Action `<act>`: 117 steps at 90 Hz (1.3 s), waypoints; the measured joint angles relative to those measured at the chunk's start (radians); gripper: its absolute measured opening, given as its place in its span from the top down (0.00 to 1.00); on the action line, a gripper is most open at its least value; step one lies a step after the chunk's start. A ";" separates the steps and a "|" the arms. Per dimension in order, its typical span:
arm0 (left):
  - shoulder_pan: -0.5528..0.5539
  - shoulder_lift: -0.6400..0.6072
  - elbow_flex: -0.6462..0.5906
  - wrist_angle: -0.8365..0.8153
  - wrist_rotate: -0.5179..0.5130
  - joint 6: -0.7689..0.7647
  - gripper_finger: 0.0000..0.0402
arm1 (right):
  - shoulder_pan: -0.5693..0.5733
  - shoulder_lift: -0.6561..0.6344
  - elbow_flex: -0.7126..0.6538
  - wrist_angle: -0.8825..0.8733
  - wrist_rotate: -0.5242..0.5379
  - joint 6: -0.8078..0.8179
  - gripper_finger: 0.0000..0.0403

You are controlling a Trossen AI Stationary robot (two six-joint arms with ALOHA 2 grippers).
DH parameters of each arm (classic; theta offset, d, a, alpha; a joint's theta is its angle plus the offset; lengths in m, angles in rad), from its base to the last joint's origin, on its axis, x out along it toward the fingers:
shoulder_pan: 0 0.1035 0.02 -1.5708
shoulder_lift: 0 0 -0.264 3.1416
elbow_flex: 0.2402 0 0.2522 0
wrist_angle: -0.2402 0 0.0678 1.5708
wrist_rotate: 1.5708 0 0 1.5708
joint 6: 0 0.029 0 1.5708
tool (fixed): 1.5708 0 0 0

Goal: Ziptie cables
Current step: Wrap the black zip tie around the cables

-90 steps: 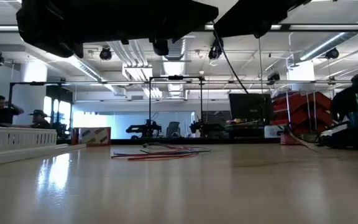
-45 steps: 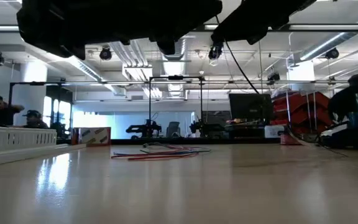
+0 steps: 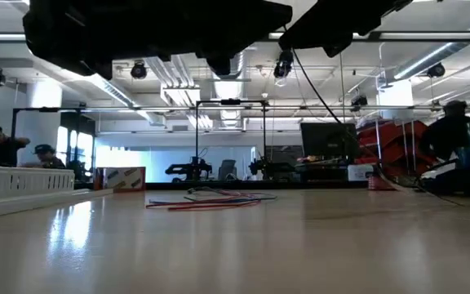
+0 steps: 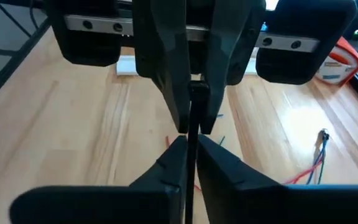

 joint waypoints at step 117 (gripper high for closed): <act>-0.002 -0.026 0.000 -0.020 -0.132 -0.015 0.80 | 0.000 -0.022 0.000 0.002 0.121 -0.001 1.00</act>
